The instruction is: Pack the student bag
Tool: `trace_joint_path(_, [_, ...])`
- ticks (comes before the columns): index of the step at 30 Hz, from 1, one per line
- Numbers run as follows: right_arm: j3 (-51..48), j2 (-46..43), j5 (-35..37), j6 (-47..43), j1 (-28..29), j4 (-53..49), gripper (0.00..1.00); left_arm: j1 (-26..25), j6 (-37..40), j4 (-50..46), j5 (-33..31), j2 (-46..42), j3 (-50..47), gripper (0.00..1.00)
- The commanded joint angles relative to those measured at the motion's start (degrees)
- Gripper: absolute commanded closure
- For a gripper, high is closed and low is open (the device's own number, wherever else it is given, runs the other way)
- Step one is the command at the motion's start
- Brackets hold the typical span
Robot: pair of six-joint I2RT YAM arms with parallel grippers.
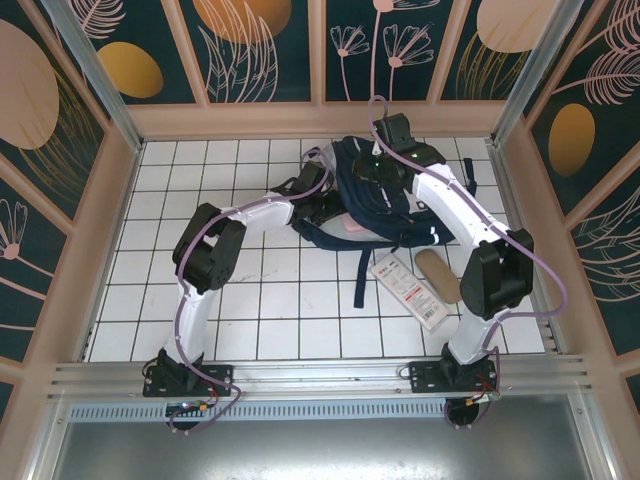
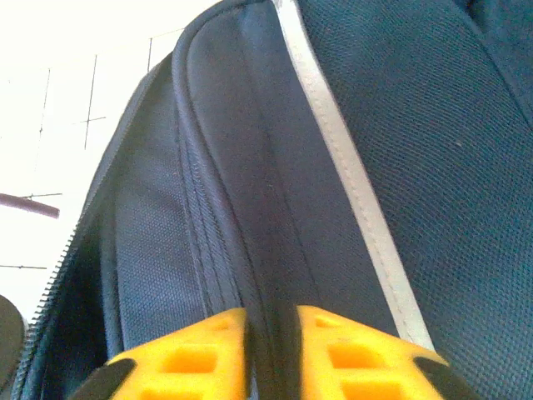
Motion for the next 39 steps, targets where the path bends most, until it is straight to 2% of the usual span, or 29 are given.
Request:
trace_joint_path(1, [-1.3, -2.7, 3.5, 0.2, -1.2, -1.8, 0.7, 0.4, 1.7, -3.0, -1.6, -4.9, -2.7, 0.27])
trace_joint_path(4, [-2.9, -4.1, 4.7, 0.5, -1.2, -2.3, 0.68, 0.4, 2.9, -5.0, -3.9, -9.4, -5.4, 0.25])
trace_joint_path(8, [-7.3, -8.4, 7.6, 1.7, -1.3, -2.3, 0.52, 1.2, 3.7, -6.2, -6.0, -15.2, -11.0, 0.24])
trace_joint_path(11, [-12.1, -12.6, 9.6, 2.5, -1.6, -2.3, 0.46, 2.4, 3.8, -6.9, -7.3, -19.2, -15.3, 0.24])
trace_joint_path(16, [-22.9, -18.4, 10.2, 4.7, -2.1, -2.9, 0.47, 3.1, 6.3, -9.0, -11.1, -26.1, -19.1, 0.18])
trace_joint_path(19, [-30.5, -22.1, 9.2, 7.1, -2.1, -2.0, 0.51, 3.1, 8.7, -9.3, -11.2, -29.0, -19.6, 0.15])
trace_joint_path(23, [-40.1, -27.0, 8.1, 11.2, -1.6, -0.2, 0.51, 3.6, 11.6, -9.0, -11.3, -27.7, -18.4, 0.16])
trace_joint_path(25, [-43.8, -28.9, 7.8, 13.3, -0.9, 0.2, 0.52, 4.1, 12.5, -9.2, -10.9, -24.2, -17.1, 0.16])
trace_joint_path(30, [-49.4, -30.6, 6.9, 16.6, 3.5, 4.6, 0.53, 5.3, 15.0, -11.7, -12.1, -21.8, -15.5, 0.16])
trace_joint_path(33, [-49.6, -27.8, 5.2, 16.1, 5.3, 9.9, 0.57, 5.4, 18.6, -18.0, -16.6, -20.9, -14.1, 0.15])
trace_joint_path(39, [-43.6, -17.8, 1.8, 12.6, 8.9, 16.0, 0.57, 5.4, 23.0, -28.2, -31.1, -20.8, -14.0, 0.13])
